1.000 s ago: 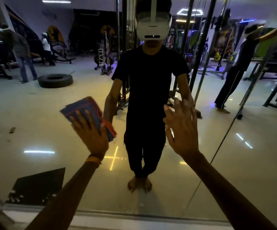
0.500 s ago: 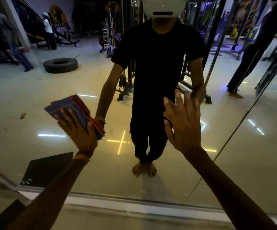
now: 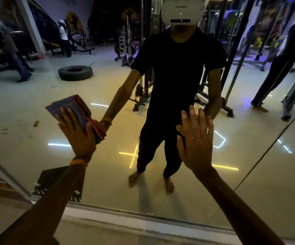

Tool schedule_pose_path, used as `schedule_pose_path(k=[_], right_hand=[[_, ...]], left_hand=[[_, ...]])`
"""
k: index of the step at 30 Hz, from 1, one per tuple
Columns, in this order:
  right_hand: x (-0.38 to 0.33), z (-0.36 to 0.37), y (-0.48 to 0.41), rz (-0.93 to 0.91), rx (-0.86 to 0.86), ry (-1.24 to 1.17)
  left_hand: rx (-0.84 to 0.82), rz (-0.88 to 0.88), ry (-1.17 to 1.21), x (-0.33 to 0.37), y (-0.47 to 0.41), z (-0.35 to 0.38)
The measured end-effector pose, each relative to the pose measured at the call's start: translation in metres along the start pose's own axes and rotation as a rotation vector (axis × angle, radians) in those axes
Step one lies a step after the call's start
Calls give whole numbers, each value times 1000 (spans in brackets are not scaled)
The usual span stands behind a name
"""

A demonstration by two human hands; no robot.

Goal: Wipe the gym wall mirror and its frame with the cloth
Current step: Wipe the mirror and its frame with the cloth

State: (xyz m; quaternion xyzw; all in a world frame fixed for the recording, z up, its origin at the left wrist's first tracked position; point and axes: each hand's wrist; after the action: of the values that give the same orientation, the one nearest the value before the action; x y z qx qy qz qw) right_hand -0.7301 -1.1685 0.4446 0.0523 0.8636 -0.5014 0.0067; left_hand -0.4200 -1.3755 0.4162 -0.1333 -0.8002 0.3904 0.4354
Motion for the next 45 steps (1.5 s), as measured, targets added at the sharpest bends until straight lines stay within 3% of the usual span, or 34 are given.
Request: schedule_pose_path(k=[3,6,9,14,17,18,22,25,27,30,33,34,38,41,43,45], right_hand=[[-21,9,-9,2,14,-2],[-47,18,-24,38,25,64],[-65,25,-36,16,59,108],[-96,27,-35,92,143,103],[-115,32,-36,88,146,124],[-121,34,-38,91,149,127],[-152,46,-53,70,173,144],[-163,49,-64,28,144,126],[-163,49,-66,54,136,117],[-170,53,-65,80,120,113],[-190,57,-70,43,150,36],[-198,58,-73,37,156,17],[-207,60,-82,39,134,42],[-201,59,-93,48,126,67],[-198,59,-96,31,139,53],[-197,61,-96,27,152,39]], left_hand=[[27,62,-26,43,3,21],[-38,334,-73,82,34,44],[-61,510,-77,55,10,30],[43,334,-147,-75,-82,-36],[91,109,-48,-63,-93,-37],[91,108,-21,-45,-86,-33],[-67,503,-28,3,-42,-15],[-71,682,-74,-34,-70,-23],[-46,592,-140,-90,-99,-45],[15,292,-141,-156,-142,-84],[61,59,-51,-139,-151,-86],[62,75,-47,-123,-143,-80],[-48,427,-62,-62,-94,-44],[-87,543,-34,-66,-101,-45],[-63,569,-45,-90,-117,-54],[-15,464,-52,-100,-141,-66]])
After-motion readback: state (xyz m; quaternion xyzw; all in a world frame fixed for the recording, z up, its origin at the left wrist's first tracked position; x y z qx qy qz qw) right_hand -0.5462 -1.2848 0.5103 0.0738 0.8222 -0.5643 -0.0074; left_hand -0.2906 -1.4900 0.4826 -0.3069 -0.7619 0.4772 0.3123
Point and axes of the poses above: each hand's wrist, its own y-axis away from the middle knuckle, its own z-axis out of the palm, x = y × z, and after that the axes turned 2 degrees about z, right-handed
